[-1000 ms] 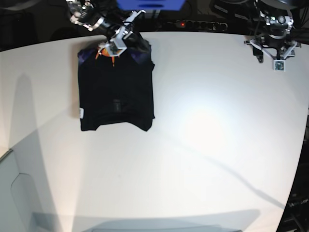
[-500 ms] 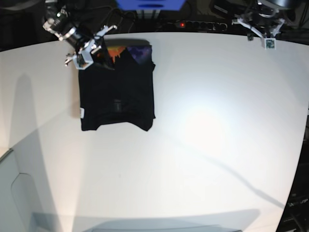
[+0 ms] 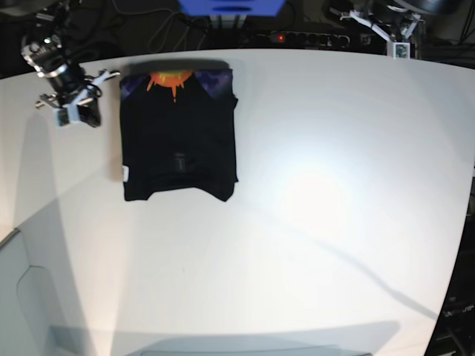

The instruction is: Fold the T-shirt properly

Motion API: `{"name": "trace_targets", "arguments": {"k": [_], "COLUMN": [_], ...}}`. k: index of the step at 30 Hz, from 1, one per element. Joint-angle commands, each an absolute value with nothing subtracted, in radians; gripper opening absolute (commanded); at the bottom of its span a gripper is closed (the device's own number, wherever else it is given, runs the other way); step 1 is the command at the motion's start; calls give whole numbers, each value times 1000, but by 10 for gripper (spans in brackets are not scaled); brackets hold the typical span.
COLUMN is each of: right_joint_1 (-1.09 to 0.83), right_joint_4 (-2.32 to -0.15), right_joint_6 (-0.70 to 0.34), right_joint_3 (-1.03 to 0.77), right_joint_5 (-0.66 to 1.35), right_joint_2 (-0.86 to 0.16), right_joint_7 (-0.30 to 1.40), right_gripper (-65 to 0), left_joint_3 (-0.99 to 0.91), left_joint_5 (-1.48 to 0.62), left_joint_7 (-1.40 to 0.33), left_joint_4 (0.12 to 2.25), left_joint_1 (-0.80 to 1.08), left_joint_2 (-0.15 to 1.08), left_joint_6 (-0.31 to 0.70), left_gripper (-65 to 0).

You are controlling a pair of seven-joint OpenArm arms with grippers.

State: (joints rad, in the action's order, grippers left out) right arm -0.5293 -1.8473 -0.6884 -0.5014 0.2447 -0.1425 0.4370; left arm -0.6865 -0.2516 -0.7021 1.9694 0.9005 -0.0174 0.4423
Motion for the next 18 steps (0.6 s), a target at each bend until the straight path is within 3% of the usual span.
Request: {"name": "trace_targets", "arguments": {"k": [1, 8, 14, 18], "right_joint_1": [-553, -708, -788, -756], "right_joint_4": [-1859, -1758, -1540, -1356], "right_joint_6": [-698, -698, -698, -698], "right_joint_3": [-541, -705, -719, -691], "right_joint_5": [254, 254, 248, 120], "right_joint_2": [-154, -156, -162, -159], "right_joint_7": [435, 456, 456, 414], "right_gripper": [-650, -650, -650, -650], "left_joint_3": [-677, -567, -435, -392], "left_joint_5": [-257, -246, -248, -246], "left_joint_7": [-688, -688, -685, -659], "left_joint_4": [1980, 1834, 1589, 1376], "left_joint_1": [928, 947, 843, 730], "left_joint_2": [-13, -5, 81, 120], "left_joint_6": [441, 430, 429, 429], "left_gripper": [-419, -650, -650, -650]}}
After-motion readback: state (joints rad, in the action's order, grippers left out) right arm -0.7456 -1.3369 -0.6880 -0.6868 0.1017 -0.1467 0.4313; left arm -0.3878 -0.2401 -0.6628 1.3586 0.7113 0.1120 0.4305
